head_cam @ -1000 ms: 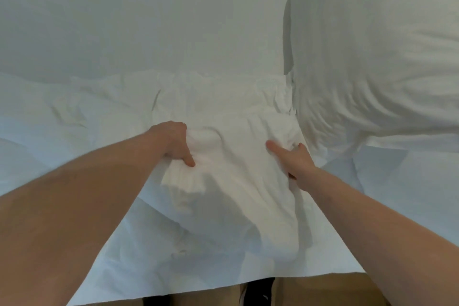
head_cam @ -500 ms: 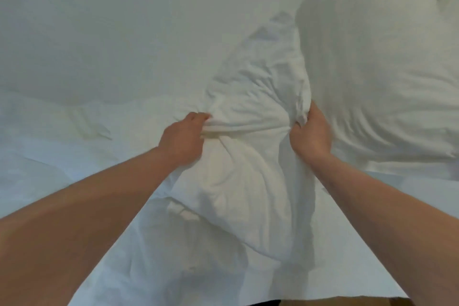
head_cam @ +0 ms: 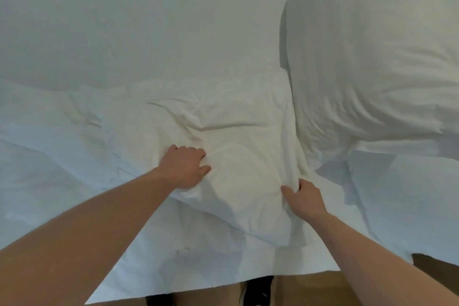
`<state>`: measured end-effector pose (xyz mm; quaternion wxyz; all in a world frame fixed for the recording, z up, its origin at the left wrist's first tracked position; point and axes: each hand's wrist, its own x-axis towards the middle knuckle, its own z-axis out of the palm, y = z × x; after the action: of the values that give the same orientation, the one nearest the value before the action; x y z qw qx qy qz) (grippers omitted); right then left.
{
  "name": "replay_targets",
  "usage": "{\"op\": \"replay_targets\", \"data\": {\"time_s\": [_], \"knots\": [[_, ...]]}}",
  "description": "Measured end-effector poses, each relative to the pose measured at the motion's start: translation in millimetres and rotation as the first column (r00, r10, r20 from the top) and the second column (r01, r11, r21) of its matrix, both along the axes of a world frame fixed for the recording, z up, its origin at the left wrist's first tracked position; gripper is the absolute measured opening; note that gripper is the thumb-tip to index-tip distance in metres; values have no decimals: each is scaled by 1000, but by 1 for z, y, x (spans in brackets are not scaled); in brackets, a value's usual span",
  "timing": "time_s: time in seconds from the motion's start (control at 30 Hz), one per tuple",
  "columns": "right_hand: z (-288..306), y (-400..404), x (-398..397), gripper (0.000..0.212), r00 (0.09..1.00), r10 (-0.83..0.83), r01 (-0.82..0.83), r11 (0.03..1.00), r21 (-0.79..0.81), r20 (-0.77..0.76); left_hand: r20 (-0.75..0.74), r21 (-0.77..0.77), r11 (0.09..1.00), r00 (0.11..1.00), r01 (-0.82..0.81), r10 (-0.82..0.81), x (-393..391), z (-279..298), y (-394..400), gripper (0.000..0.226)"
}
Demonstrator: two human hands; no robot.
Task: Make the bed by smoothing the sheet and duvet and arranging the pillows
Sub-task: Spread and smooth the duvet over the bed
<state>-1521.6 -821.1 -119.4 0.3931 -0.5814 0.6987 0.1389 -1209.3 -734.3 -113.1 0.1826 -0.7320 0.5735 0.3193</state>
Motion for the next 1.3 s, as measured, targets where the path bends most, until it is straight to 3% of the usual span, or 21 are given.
{"op": "replay_targets", "data": {"time_s": [0.13,0.23,0.33,0.43,0.53,0.6,0.63,0.67,0.7,0.73,0.77,0.83,0.87,0.9,1.0,1.1,1.13,1.17,1.23,1.3], "knots": [[9,0,-20,15,993,-115,112,952,-284,4,-48,-227,973,998,-49,39,-15,-1,20,65],[4,3,-25,12,974,-225,222,926,-306,26,-291,-519,796,940,-310,177,-35,13,43,50],[6,16,-21,45,962,-260,273,938,-215,87,-389,-622,558,835,-549,389,-44,31,90,39],[18,52,-21,75,931,-333,360,907,-220,150,-320,-532,466,677,-707,662,-33,37,162,40],[23,102,-19,91,808,-589,580,789,-202,19,-149,-381,334,413,-862,898,-16,36,238,48],[15,141,-5,96,706,-693,693,719,-60,-146,17,-229,184,185,-956,983,-7,35,283,64],[13,159,2,100,680,-699,725,687,59,-219,61,-140,40,31,-989,998,-3,33,297,75],[12,176,13,104,677,-685,736,645,206,-271,52,-30,-218,-219,-975,974,1,31,307,88],[10,195,26,105,683,-670,728,591,347,-291,37,140,-499,-499,-855,866,7,27,318,102],[8,211,41,103,683,-668,713,523,467,-295,72,341,-652,-673,-677,737,11,26,326,111],[5,224,55,99,680,-674,694,468,547,-287,138,496,-634,-667,-593,732,12,29,330,116],[-5,244,81,96,676,-699,656,426,623,-232,160,628,-509,-542,-589,825,11,20,337,122],[-11,251,93,91,657,-731,639,411,650,-184,127,668,-475,-540,-573,832,10,12,337,124],[-18,255,103,84,621,-774,633,401,662,-125,79,689,-475,-594,-548,800,10,5,335,124],[-37,253,127,61,464,-884,710,410,572,58,-176,657,-480,-738,-581,652,13,-18,322,102],[-38,237,136,42,331,-919,776,394,492,213,-363,476,-586,-753,-656,548,29,-38,314,70],[-37,231,134,41,359,-907,807,421,414,222,-365,392,-588,-706,-708,607,34,-42,316,60],[-34,225,130,39,389,-893,835,446,323,226,-325,318,-522,-608,-791,724,38,-43,320,51],[-27,217,118,35,443,-872,857,480,188,209,-210,206,-207,-250,-956,945,44,-39,335,44],[-11,214,109,26,490,-858,852,509,123,157,-133,108,94,79,-990,988,41,-23,353,45]]}}
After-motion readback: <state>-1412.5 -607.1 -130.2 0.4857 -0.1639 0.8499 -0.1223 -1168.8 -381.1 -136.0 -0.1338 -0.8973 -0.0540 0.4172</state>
